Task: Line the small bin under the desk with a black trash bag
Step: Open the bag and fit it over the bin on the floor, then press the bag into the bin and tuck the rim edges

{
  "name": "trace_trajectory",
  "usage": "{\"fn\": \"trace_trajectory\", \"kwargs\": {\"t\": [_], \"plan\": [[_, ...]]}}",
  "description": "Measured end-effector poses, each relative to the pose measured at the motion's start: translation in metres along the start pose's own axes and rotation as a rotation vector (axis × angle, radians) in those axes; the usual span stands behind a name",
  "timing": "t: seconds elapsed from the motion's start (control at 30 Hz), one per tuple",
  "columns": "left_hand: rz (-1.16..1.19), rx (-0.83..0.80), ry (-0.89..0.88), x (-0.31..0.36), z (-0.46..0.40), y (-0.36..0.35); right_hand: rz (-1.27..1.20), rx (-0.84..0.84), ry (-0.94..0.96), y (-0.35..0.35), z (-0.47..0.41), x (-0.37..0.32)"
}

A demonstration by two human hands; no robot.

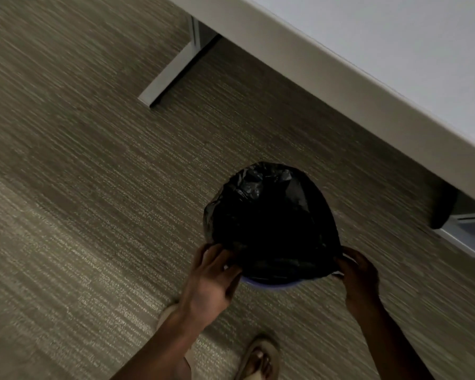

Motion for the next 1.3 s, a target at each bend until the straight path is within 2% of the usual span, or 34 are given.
{"fn": "trace_trajectory", "kwargs": {"t": [0.07,0.17,0.33,0.4,0.53,0.73,0.8,0.87,0.97,1.0,1.03,1.07,1.1,1.13,1.2,1.23,1.3], "plan": [[-0.038,-0.065,-0.01,0.005,0.011,-0.009,-0.045,-0.043,-0.078,0.003,0.0,0.009],[-0.092,-0.248,0.022,0.008,0.03,-0.024,-0.026,-0.082,-0.179,0.005,0.0,0.025],[-0.114,-0.419,0.047,0.001,0.051,-0.043,0.159,-0.054,-0.174,-0.004,-0.008,0.044],[-0.128,-0.434,0.047,-0.002,0.052,-0.046,0.216,-0.059,-0.117,-0.012,-0.014,0.041],[-0.066,-0.357,0.048,-0.003,0.043,-0.05,0.337,-0.052,0.003,-0.027,-0.029,0.033],[-0.096,-0.406,0.061,-0.012,0.045,-0.062,0.389,0.025,0.055,-0.022,-0.034,0.043],[-0.057,-0.356,0.055,-0.015,0.043,-0.057,0.307,0.018,-0.029,-0.022,-0.036,0.049],[0.131,-0.207,0.115,-0.016,0.037,-0.048,0.151,-0.017,-0.104,-0.024,-0.034,0.047],[0.466,0.151,0.517,-0.031,0.03,-0.016,-0.091,0.071,-0.139,-0.017,-0.026,0.032],[0.44,0.268,0.596,-0.035,0.027,-0.002,-0.047,0.16,-0.084,-0.009,-0.021,0.023],[0.341,0.348,0.601,-0.034,0.021,0.011,0.076,0.262,0.036,0.0,-0.014,0.011],[0.249,0.386,0.53,-0.03,0.011,0.022,0.247,0.337,0.224,0.003,-0.006,-0.004],[0.188,0.364,0.377,-0.018,-0.003,0.026,0.45,0.353,0.469,-0.001,0.005,-0.019],[0.146,0.278,0.171,-0.001,-0.02,0.024,0.681,0.311,0.744,-0.014,0.016,-0.033],[0.039,-0.046,-0.208,0.034,-0.052,0.002,1.137,0.061,1.19,-0.057,0.03,-0.044],[-0.024,-0.222,-0.315,0.046,-0.065,-0.011,1.338,-0.07,1.295,-0.077,0.031,-0.045],[-0.199,-0.499,-0.391,0.048,-0.086,-0.037,1.637,-0.234,1.281,-0.099,0.019,-0.046]]}}
Point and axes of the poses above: each hand's wrist, its own z-axis away from the middle knuckle, its own y-axis out of the back of the hand, x = y × z, the point moved 5 cm from there along -z, towards the middle knuckle, and after that the axes turned 3 degrees about -x, right-handed, at the moved point
